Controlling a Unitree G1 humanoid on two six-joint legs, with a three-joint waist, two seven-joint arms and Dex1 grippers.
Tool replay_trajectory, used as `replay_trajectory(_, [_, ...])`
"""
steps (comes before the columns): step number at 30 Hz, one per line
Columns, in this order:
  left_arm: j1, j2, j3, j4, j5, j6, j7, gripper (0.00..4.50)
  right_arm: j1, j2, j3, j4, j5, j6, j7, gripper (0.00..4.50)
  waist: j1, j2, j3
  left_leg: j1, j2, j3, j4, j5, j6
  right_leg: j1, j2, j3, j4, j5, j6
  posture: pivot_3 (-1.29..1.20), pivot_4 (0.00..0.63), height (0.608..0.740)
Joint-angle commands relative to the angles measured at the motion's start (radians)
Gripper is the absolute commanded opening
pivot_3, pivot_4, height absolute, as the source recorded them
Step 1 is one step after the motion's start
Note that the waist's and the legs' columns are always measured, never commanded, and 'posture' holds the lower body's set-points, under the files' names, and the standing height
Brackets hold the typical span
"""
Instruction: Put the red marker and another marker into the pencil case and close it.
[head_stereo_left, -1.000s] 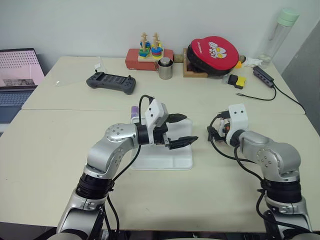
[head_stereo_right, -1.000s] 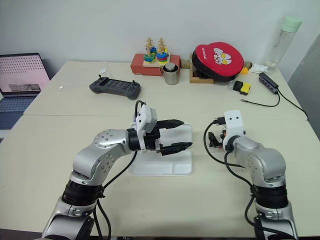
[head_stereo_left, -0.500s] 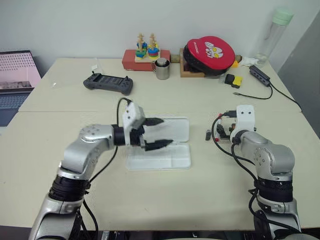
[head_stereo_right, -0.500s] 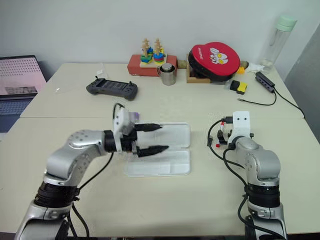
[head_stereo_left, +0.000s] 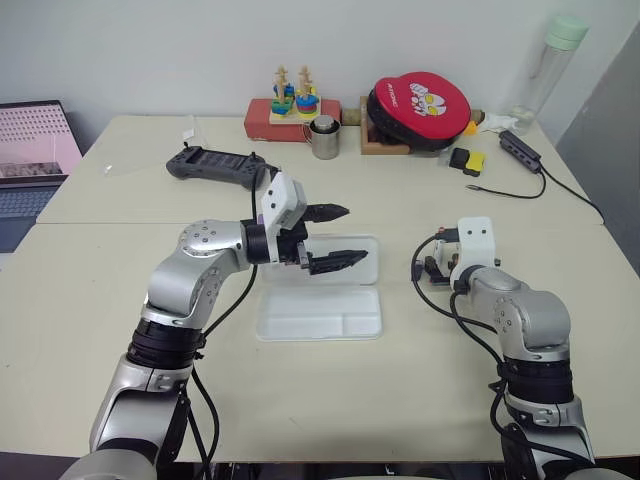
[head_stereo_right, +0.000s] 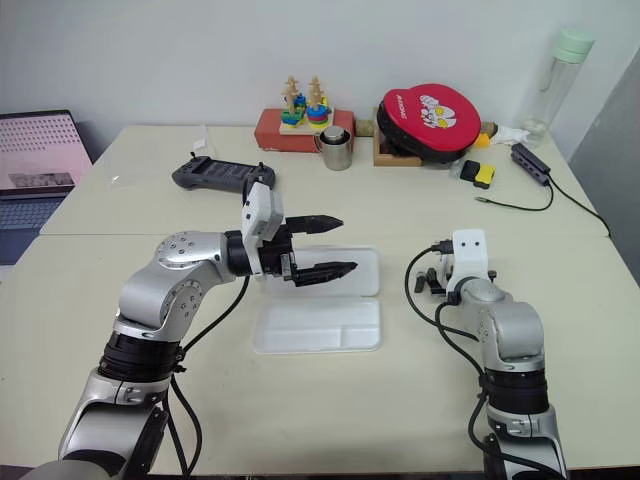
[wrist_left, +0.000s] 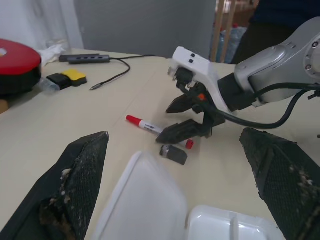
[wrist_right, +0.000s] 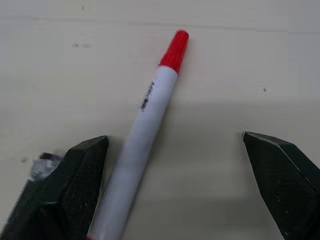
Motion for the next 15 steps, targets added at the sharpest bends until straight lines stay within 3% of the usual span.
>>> replay_trajectory(1, [-0.048,-0.011,-0.005,0.017,0.017,-0.041,-0.010,4.50,0.008,-0.007,0.011,-0.021,-0.025,-0.008,0.014,4.12,0.000,0.000,0.000,0.000,0.000,0.000,0.000,0.000,0.000,0.000,0.000,0.000,0.000,0.000,0.000,0.00,0.150,0.740])
replay_trajectory(15, [-0.078,-0.054,-0.033,0.072,0.063,-0.123,-0.018,4.50,0.009,0.013,-0.012,-0.041,-0.046,-0.011,0.027,0.59,0.001,0.000,0.000,0.000,0.000,0.000,0.000,0.000,0.000,0.000,0.000,0.000,0.000,0.000,0.000,0.00,0.150,0.740])
